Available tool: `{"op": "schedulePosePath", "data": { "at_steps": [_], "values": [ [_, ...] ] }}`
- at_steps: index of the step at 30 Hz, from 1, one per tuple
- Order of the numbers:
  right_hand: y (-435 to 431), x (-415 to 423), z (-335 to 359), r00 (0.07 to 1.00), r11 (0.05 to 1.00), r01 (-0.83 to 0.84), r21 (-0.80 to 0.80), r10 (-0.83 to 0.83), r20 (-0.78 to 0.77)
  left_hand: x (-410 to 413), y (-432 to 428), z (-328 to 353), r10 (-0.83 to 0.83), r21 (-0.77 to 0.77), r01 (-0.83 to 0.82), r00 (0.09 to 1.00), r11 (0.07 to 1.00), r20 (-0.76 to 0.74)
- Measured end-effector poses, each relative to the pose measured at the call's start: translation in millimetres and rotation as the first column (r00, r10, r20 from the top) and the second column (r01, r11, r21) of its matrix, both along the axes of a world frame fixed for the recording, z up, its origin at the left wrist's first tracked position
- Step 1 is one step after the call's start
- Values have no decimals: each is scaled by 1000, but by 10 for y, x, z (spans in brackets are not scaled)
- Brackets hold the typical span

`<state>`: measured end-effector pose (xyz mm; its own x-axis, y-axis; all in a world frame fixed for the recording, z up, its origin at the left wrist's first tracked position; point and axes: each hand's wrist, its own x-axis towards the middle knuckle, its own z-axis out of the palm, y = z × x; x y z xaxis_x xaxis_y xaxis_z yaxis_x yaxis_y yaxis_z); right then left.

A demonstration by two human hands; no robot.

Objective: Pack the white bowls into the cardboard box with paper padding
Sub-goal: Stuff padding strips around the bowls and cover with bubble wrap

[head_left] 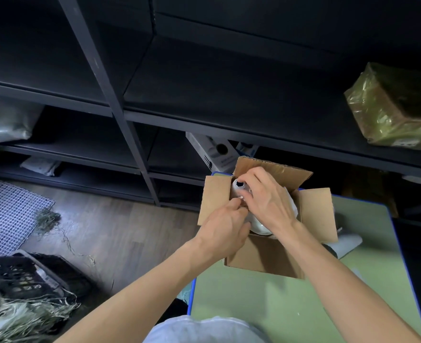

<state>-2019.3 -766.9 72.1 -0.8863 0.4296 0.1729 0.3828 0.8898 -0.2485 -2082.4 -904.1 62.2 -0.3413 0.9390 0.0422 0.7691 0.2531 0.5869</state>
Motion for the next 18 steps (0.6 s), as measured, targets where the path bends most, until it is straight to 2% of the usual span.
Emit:
{"op": "schedulePosePath", "data": {
  "at_steps": [4, 10, 12, 16, 18],
  "values": [
    [6, -15, -122, 998, 998, -48, -36, 50, 37, -16, -34, 15, -21, -15, 21, 1000, 1000, -5],
    [34, 72, -89, 1000, 1000, -9, 3, 9, -14, -32, -78, 9, -71, -45, 72, 997, 996, 25],
    [35, 96, -54, 999, 999, -36, -8, 36, 35, -24, -84, 13, -79, -48, 80, 997, 996, 19],
    [27, 80, -52, 969, 996, -88, -14, 89, 230, -20, -105, 43, -87, -37, 87, 996, 995, 22],
    [21, 77, -74, 962, 995, -96, -40, 103, 253, -21, -124, 55, -91, -37, 92, 996, 995, 13]
  ]
}}
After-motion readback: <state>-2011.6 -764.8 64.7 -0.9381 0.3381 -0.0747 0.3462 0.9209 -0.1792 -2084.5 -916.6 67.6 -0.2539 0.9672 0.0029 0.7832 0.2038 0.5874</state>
